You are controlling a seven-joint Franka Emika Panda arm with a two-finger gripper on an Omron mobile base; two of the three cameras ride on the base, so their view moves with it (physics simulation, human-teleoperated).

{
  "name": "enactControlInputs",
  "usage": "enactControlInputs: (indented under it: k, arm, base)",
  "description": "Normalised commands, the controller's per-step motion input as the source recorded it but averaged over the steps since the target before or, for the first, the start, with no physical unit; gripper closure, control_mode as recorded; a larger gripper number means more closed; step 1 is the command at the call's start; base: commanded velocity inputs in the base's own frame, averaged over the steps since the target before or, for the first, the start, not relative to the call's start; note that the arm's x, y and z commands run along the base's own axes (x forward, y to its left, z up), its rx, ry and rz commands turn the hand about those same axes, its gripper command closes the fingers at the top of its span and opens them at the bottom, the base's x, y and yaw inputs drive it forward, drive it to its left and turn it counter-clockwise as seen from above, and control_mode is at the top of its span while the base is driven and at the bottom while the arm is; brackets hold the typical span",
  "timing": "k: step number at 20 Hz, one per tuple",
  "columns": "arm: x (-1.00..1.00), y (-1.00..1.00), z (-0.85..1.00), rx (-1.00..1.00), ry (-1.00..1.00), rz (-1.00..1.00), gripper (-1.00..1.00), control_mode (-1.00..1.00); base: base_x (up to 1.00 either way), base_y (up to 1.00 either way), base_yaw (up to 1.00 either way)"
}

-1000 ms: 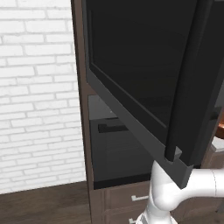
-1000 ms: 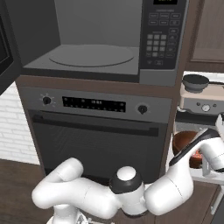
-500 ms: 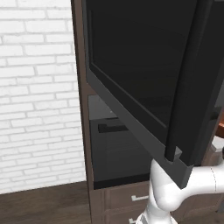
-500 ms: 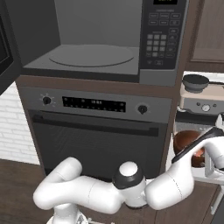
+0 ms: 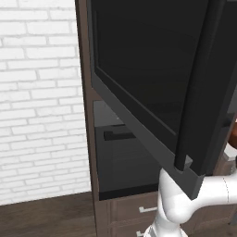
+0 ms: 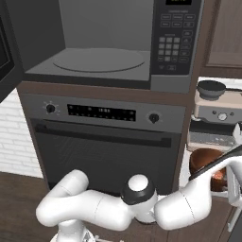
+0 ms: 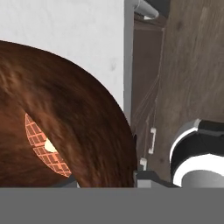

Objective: Open the microwave, place the bowl with waffle inside the microwave, then close the microwave door and turn it on.

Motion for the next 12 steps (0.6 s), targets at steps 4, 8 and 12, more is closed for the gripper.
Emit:
enactControlInputs:
  k: [4,8,12]
  arm:
    - [-0.12,0.36,0.0,0.0,-0.08,-0.11,1.0,-1.0]
    - [0.01,0.59,0.0,0.0,-0.16,-0.15,1.0,-1.0]
    - [0.09,0.46,0.0,0.0,-0.18,-0.19,1.0,-1.0]
  base:
    - [0.0,0.0,0.0]
    - [0.0,0.0,0.0]
    - [0.0,0.0,0.0]
